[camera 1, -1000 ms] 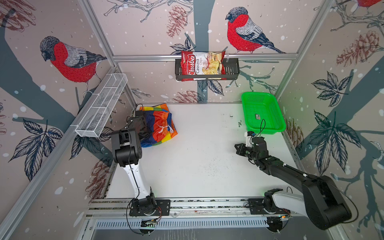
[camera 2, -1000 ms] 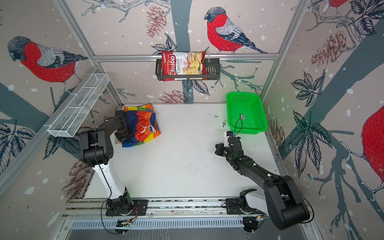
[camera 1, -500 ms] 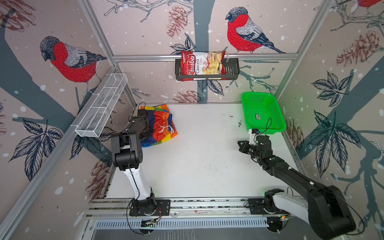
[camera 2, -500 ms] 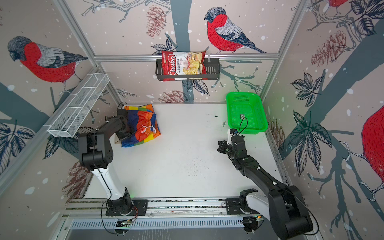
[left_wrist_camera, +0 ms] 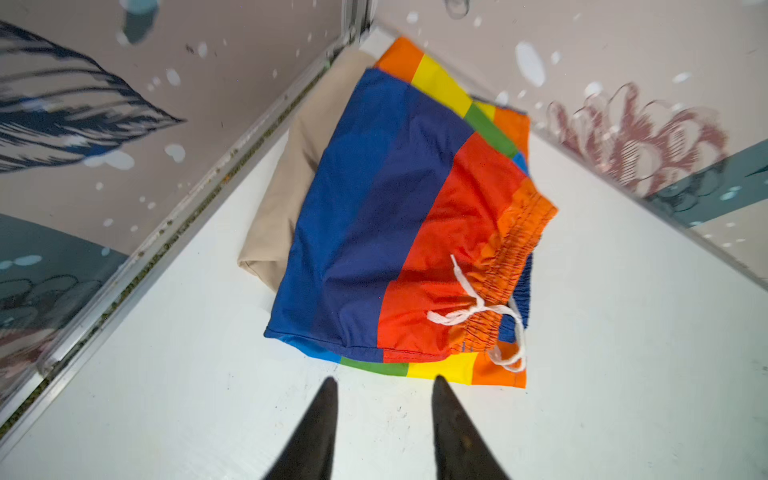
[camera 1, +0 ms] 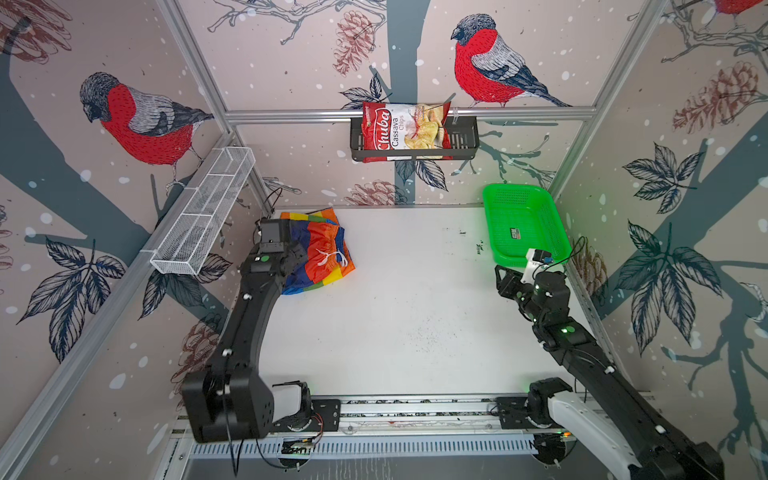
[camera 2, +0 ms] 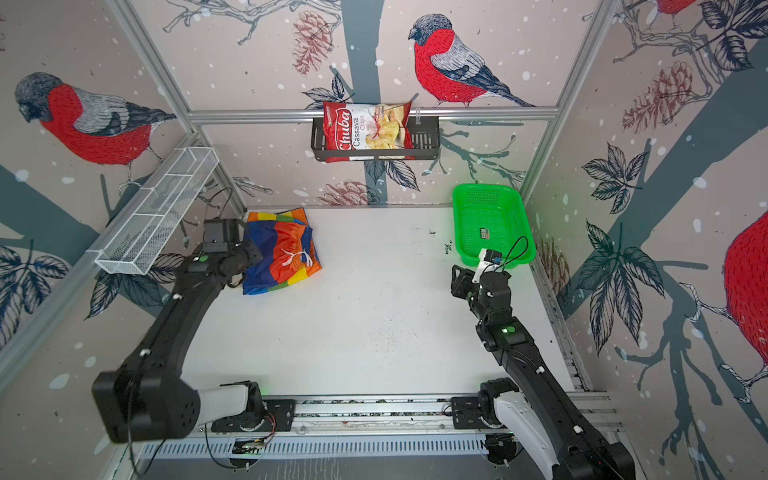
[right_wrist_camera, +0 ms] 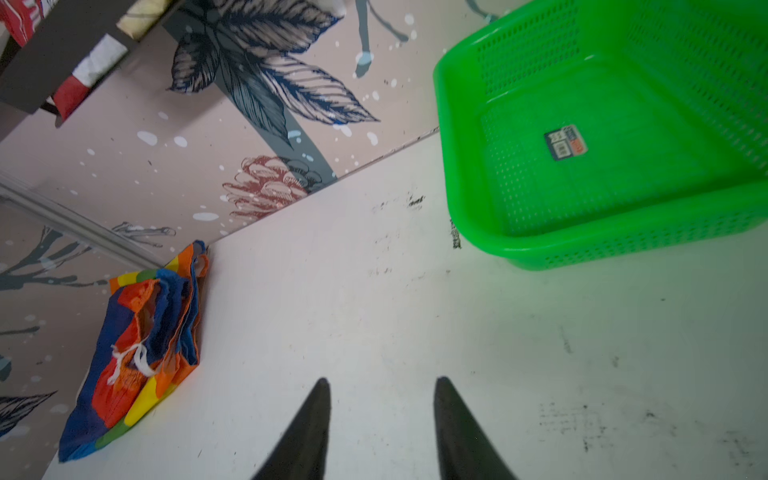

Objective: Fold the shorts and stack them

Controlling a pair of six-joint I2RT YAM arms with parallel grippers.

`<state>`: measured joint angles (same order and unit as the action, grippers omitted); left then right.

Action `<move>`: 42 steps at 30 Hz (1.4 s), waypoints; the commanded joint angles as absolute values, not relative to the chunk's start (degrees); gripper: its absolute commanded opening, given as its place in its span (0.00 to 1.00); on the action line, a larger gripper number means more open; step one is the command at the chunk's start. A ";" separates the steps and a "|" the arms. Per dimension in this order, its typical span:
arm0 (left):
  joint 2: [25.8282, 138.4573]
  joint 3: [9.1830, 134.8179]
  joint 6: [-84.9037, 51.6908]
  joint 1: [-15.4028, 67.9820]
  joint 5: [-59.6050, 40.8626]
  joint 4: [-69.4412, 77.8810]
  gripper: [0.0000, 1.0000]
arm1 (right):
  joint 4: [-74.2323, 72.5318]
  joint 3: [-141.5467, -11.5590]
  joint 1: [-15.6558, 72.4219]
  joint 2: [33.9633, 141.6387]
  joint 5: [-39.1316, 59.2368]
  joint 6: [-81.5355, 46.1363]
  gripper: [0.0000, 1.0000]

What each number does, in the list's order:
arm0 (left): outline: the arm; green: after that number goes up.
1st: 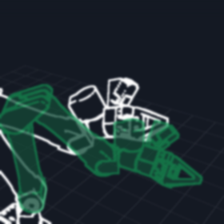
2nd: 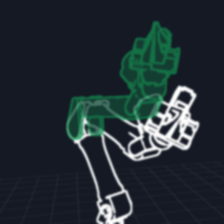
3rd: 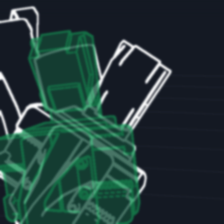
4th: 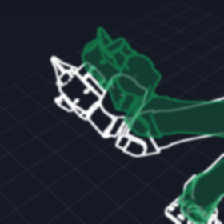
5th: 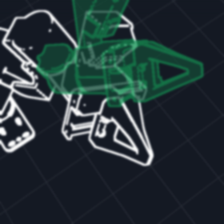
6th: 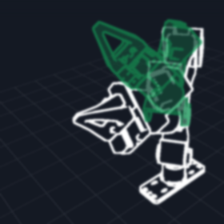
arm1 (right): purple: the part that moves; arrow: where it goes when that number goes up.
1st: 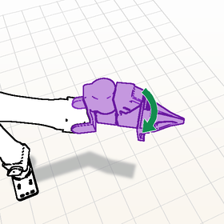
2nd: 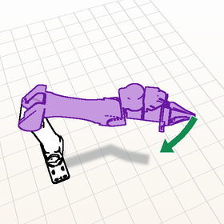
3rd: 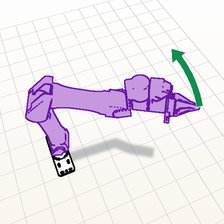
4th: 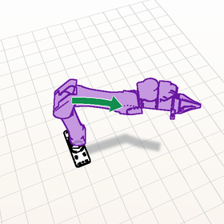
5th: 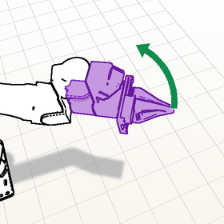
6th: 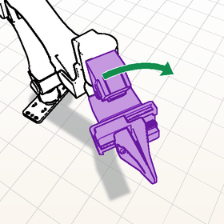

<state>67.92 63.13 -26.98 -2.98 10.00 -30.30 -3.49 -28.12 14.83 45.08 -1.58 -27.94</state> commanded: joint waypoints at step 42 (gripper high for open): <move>47.03 12.21 -15.33 -0.88 9.79 39.35 0.99 | -35.47 -11.87 14.35 48.87 -10.77 6.45 0.99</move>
<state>46.76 14.55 -16.86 -2.13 3.62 31.44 -31.94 -11.31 14.52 47.53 -8.16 1.58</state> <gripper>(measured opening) 0.985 0.991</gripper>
